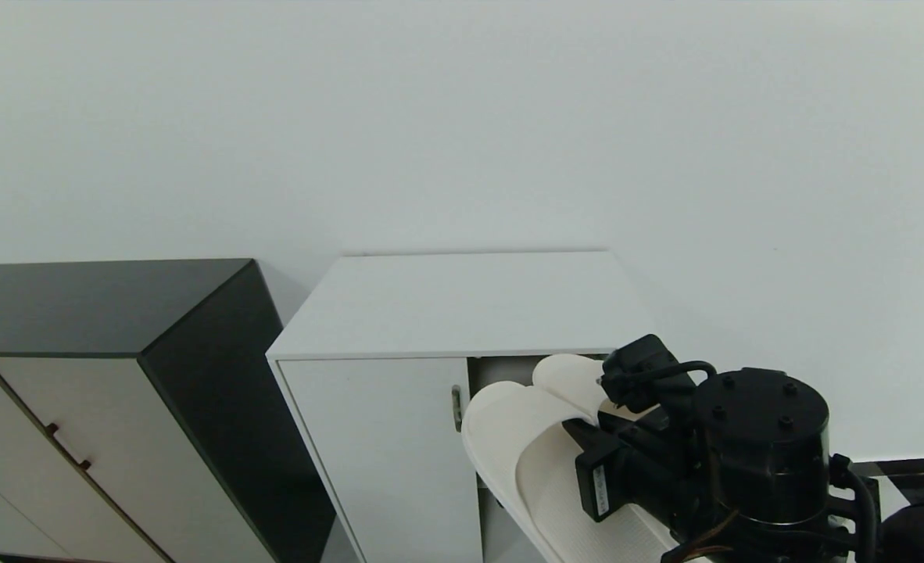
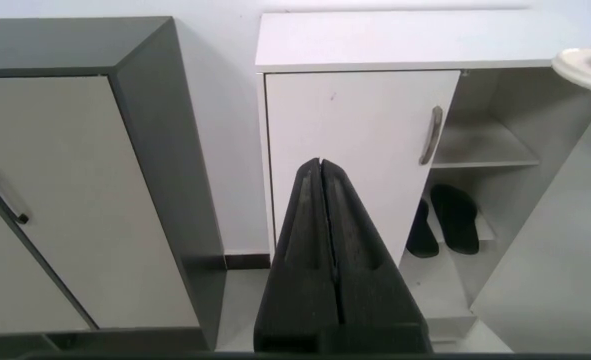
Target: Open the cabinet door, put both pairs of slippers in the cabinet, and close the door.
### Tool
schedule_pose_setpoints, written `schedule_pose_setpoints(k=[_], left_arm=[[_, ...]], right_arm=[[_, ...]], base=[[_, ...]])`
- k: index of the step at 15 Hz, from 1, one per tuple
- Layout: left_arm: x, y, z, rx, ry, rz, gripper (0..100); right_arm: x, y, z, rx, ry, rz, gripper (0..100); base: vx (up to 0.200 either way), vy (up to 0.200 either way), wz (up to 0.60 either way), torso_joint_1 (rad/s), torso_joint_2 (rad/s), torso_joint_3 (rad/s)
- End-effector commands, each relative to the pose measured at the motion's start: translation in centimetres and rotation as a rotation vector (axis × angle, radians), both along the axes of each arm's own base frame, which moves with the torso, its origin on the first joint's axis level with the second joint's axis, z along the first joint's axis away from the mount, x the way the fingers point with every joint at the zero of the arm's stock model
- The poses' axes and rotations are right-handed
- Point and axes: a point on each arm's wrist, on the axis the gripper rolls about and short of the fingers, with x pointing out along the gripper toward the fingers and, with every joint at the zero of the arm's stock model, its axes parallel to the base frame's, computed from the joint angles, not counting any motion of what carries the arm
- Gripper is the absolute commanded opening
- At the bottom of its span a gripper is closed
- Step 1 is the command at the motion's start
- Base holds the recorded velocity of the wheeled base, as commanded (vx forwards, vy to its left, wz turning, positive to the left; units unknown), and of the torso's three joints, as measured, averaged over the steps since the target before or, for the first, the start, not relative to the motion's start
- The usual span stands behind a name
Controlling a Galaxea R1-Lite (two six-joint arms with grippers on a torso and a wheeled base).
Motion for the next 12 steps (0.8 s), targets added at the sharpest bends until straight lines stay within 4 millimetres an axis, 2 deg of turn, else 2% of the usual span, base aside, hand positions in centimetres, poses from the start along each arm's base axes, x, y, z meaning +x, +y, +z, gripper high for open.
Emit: schedule_pose_setpoints(k=[1, 4, 12], left_arm=[[0.0, 0.0, 0.0, 0.0, 0.0, 0.0, 0], [0.0, 0.0, 0.0, 0.0, 0.0, 0.0, 0], [-0.01, 0.0, 0.0, 0.0, -0.002, 0.0, 0]], right_arm=[[0.06, 0.07, -0.2, -0.004, 0.004, 0.001, 0], [0.03, 0.03, -0.26, 0.005, -0.001, 0.004, 0], [0.04, 0.05, -0.52, 0.011, -0.008, 0.003, 0]], base=[[0.0, 0.0, 0.0, 0.0, 0.0, 0.0], [0.0, 0.0, 0.0, -0.063, 0.13, 0.08], [0.0, 0.0, 0.0, -0.216, 0.52, 0.298]])
